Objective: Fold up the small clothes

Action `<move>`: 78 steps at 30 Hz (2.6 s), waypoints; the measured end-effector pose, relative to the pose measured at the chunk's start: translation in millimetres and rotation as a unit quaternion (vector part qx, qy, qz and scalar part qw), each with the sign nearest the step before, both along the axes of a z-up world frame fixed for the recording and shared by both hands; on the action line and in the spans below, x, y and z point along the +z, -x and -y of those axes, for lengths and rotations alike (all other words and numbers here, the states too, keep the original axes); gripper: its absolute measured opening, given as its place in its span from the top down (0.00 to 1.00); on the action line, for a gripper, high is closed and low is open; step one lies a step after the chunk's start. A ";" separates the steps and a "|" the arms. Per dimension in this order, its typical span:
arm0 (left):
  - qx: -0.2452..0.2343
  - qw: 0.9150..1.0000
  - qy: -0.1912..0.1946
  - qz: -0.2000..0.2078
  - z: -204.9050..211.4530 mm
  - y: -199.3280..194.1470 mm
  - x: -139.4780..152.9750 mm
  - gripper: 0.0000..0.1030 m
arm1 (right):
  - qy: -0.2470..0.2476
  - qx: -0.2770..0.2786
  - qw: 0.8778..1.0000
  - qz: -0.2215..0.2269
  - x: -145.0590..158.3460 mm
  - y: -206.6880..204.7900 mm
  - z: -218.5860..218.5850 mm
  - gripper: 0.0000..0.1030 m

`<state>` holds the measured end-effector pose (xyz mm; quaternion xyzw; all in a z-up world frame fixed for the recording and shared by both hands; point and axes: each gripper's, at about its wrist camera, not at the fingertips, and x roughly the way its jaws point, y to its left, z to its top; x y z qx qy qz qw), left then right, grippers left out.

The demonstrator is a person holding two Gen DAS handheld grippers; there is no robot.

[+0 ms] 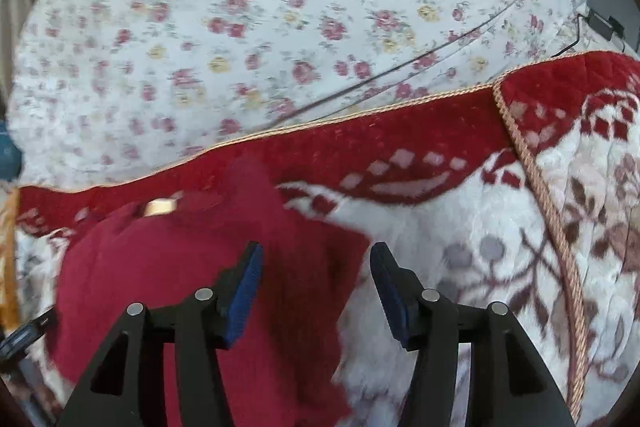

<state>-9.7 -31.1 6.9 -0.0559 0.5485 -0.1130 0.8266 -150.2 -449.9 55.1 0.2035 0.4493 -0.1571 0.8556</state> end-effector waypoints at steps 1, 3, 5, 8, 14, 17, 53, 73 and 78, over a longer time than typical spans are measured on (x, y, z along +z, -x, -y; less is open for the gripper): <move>0.001 1.000 0.001 0.000 0.0 0.3 -0.1 0.13 | -0.001 0.017 1.000 0.005 3.3 5.1 -8.7 0.41; 0.001 1.000 0.000 0.001 -0.2 1.2 0.4 0.12 | 0.003 0.058 0.998 0.006 6.3 14.6 -30.3 0.41; 0.003 1.000 -0.001 0.003 0.4 2.6 0.9 0.12 | 0.007 0.087 0.996 -0.004 1.3 19.6 -46.7 0.41; 0.004 1.000 -0.002 0.006 1.3 3.5 1.4 0.12 | 0.047 0.074 0.995 -0.052 -24.6 22.8 -47.7 0.46; 0.003 1.000 -0.003 0.009 1.0 6.2 2.6 0.11 | -0.001 0.033 0.999 -0.040 -19.4 28.4 -36.9 0.45; 0.003 1.000 -0.003 0.009 1.2 6.3 2.6 0.11 | -0.004 0.056 0.998 -0.025 -3.6 22.2 -54.3 0.39; -0.010 1.000 0.010 -0.002 0.4 -3.1 -5.9 0.05 | -0.014 0.222 0.973 -0.055 -70.0 -238.1 -236.7 0.41; -0.011 1.000 0.016 -0.003 -0.5 0.2 -5.0 0.05 | -0.046 0.285 0.954 -0.078 -41.6 -213.8 -271.0 0.13; -0.012 1.000 0.021 -0.009 -2.0 -0.6 -5.2 0.04 | -0.008 0.308 0.944 -0.119 -59.6 -241.2 -290.8 0.08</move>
